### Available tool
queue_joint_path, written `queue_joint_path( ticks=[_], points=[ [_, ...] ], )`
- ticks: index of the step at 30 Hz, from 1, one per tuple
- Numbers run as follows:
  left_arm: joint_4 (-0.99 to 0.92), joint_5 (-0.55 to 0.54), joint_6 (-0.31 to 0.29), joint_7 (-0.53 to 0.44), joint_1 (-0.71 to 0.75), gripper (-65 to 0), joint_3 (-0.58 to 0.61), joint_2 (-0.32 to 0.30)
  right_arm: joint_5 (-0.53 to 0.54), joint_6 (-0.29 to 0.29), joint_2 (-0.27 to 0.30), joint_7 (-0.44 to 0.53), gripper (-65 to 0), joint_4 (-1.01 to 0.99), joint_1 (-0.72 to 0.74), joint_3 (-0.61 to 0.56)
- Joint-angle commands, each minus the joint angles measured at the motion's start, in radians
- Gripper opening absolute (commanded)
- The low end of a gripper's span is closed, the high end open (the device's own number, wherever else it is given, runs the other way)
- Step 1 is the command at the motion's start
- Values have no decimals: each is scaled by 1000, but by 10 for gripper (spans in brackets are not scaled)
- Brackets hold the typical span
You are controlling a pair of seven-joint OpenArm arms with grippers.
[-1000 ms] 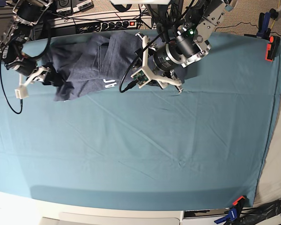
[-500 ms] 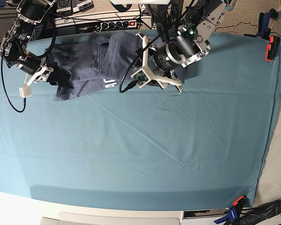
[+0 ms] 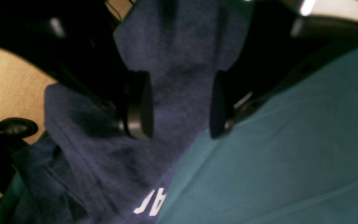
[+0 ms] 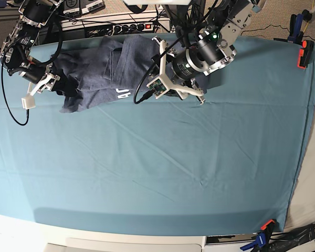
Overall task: Fold the T-shirt properly
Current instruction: 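Pinch the bundle end with the right gripper while the left gripper holds, then release the left gripper and lift it away from the bundle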
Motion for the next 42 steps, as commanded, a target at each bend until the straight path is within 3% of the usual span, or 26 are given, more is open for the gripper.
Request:
queue_joint_path(
  ticks=[1, 5, 15, 23, 30, 42],
  points=[
    [22, -3, 0, -22, -8, -334, -6, 3, 28, 1, 18, 10, -368, 13, 8, 2],
    [22, -3, 0, -22, -8, -334, -55, 3, 28, 1, 18, 10, -414, 13, 9, 2],
    [22, -114, -1, -22, -8, -334, -273, -42, 28, 1, 18, 10, -650, 13, 9, 2],
    [22, -194, 0, -17, -7, -334, -469, -100, 36, 1, 18, 10, -650, 13, 9, 2],
    [22, -245, -3, -14, 1, -334, -641, -146, 232, 1, 17, 10, -650, 38, 5, 2],
    [21, -387, -54, -11, 83, -334, -897, -146, 263, 1, 14, 10, -650, 425, -135, 2]
  ],
)
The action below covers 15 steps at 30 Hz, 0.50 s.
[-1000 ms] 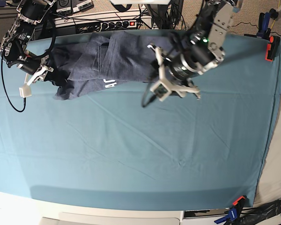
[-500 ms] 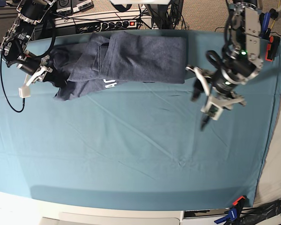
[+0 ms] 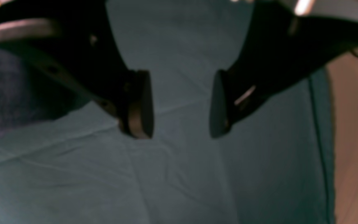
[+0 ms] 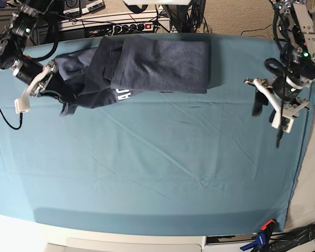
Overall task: Fold the T-shirt properly
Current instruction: 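Release the left gripper and lift it away from the bundle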
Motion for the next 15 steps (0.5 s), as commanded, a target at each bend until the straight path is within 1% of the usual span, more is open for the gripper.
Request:
queue_joint_path(
  ticks=[1, 3, 5, 7, 12, 15],
  points=[
    [19, -8, -4, -18, 4, -334, -19, -10, 33, 3, 10, 18, -650, 41, -9, 6],
    [19, -8, -6, -19, 21, -334, -45, -10, 33, 3, -6, 18, -650, 87, -39, 6],
    [19, -12, -27, -17, 33, -334, -71, -10, 33, 3, -32, 18, -650, 122, -63, 6],
    [19, -27, -31, -13, 42, -334, -97, -10, 33, 3, -63, 18, -650, 149, -81, 6],
    [19, -75, -31, 8, 45, -334, -161, -10, 33, 3, -135, 18, -650, 188, -88, 6],
    [19, -105, -33, 9, 47, -334, -187, -10, 33, 3, -163, 18, -650, 201, -87, 6]
  ],
)
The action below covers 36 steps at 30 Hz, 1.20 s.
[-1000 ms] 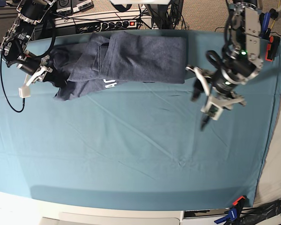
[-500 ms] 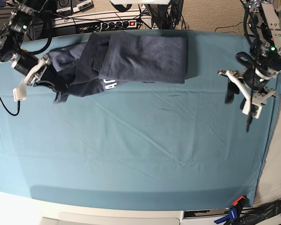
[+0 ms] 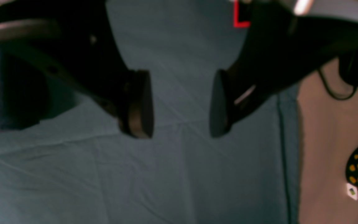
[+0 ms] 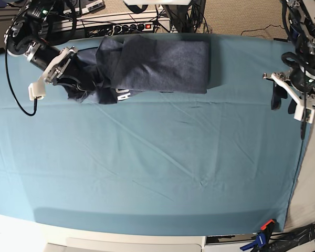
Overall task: Fold the T-shirt properly
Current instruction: 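Release the left gripper and lift it away from the bundle, then fold the pinched bundle end over onto the shirt with the right gripper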
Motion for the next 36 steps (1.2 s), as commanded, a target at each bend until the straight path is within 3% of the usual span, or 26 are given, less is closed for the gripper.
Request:
queue_joint_path(
  ticks=[1, 6, 13, 21, 27, 33, 36],
  points=[
    [19, -20, -14, -8, -2, -334, -9, -11, 34, 1, 6, 21, -650, 20, 5, 5],
    [19, -75, -24, 19, -2, -334, -10, -8, 34, 1, 3, 21, -650, 20, 5, -60],
    [19, -93, -27, 26, 31, -334, -10, -7, 34, 1, -2, 21, -650, 20, 16, -277],
    [19, -116, -27, 26, 82, -334, -10, -3, 32, 1, -94, 21, -650, 20, 82, -413],
    [19, -122, -27, 26, 80, -334, -10, -3, -107, 1, -110, 21, -650, 20, 92, -501],
    [19, -123, -27, 25, 80, -334, -10, -3, -356, 1, -110, 21, -650, 20, 93, -605],
    [19, -126, -27, 25, 80, -334, -10, -3, -476, 1, -111, 107, -650, 20, 98, -661]
  ],
)
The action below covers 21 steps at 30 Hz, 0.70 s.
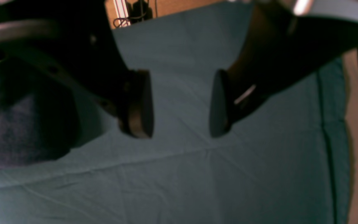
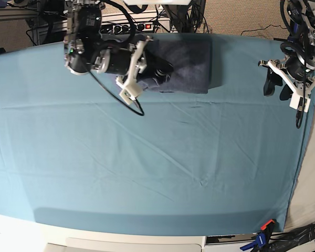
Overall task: Fold the T-shirt properly
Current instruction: 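Fold the pinched bundle end over onto the shirt with the right gripper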
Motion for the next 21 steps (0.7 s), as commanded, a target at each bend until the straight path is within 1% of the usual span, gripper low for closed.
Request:
queue_joint_path(
  ticks=[1, 3, 6, 9, 14, 17, 21],
  points=[
    [19, -20, -2, -19, -1, -334, -6, -11, 3, 2, -3, 46, -650, 19, 17, -19],
    [19, -20, -2, -19, -1, -334, -7, -11, -52, 2, -3, 83, -650, 19, 27, -55],
    [19, -21, -9, -19, -1, -334, -7, -11, -102, 2, -3, 119, -650, 19, 51, -103],
    [19, -21, -9, -18, -1, -334, -7, -11, -153, 2, -27, 140, -650, 19, 66, -132],
    [19, -21, -9, -18, -1, -334, -6, -11, -230, 2, -86, 189, -650, 16, 72, -138],
    [19, -24, -9, -18, 0, -334, -7, -11, -270, 2, -97, 210, -650, 16, 72, -138],
    [19, -24, -9, -19, -1, -334, -7, -11, -310, 2, -97, 249, -650, 14, 72, -138]
  ],
)
